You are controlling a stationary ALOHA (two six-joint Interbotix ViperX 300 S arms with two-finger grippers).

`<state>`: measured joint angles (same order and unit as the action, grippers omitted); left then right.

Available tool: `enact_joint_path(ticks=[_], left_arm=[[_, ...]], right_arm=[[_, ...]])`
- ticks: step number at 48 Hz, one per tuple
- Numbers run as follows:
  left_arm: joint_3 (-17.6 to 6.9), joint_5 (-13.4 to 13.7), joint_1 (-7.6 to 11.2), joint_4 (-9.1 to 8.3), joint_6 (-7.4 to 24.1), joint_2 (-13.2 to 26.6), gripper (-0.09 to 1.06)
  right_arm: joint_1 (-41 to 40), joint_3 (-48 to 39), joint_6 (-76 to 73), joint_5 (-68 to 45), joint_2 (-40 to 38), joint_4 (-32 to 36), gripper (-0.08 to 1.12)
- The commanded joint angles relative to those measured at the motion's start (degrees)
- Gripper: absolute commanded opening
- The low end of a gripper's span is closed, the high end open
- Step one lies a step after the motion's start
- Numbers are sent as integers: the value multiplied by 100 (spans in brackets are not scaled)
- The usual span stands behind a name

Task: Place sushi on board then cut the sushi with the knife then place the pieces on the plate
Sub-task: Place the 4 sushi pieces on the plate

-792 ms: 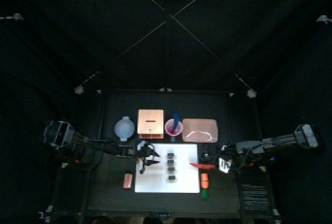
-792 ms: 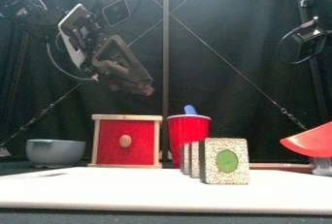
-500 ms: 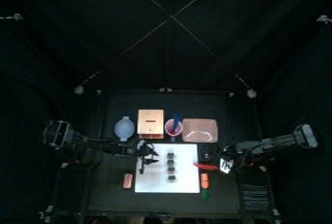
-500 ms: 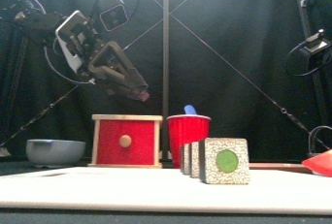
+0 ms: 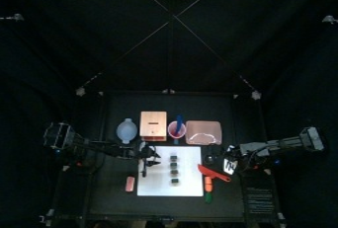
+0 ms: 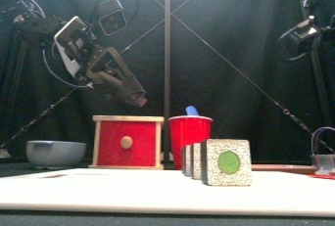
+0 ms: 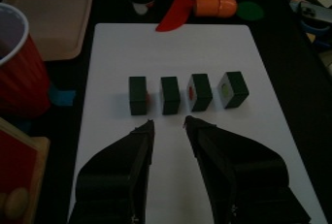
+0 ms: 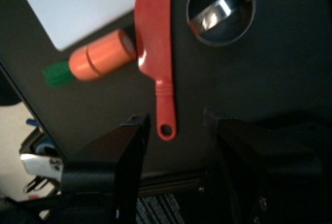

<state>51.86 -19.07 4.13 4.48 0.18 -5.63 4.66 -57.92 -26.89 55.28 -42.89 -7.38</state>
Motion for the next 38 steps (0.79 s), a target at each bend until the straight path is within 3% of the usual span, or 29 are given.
enact_joint_path(ticks=[1,8,15,27,38], left_arm=[[-26,-97,-114,0,9,-149,73],[44,-255,-176,0,18,-272,73],[114,-299,-246,0,9,-378,73],[176,-281,-220,0,9,-378,73],[202,-281,-193,0,0,-378,73]], right_arm=[[-114,404,35,-123,44,615,83],[-237,615,26,-668,255,1433,83],[-396,703,9,-1916,712,2101,83],[-721,932,35,-3419,1802,2549,87],[-738,1292,44,-3990,2742,2698,87]])
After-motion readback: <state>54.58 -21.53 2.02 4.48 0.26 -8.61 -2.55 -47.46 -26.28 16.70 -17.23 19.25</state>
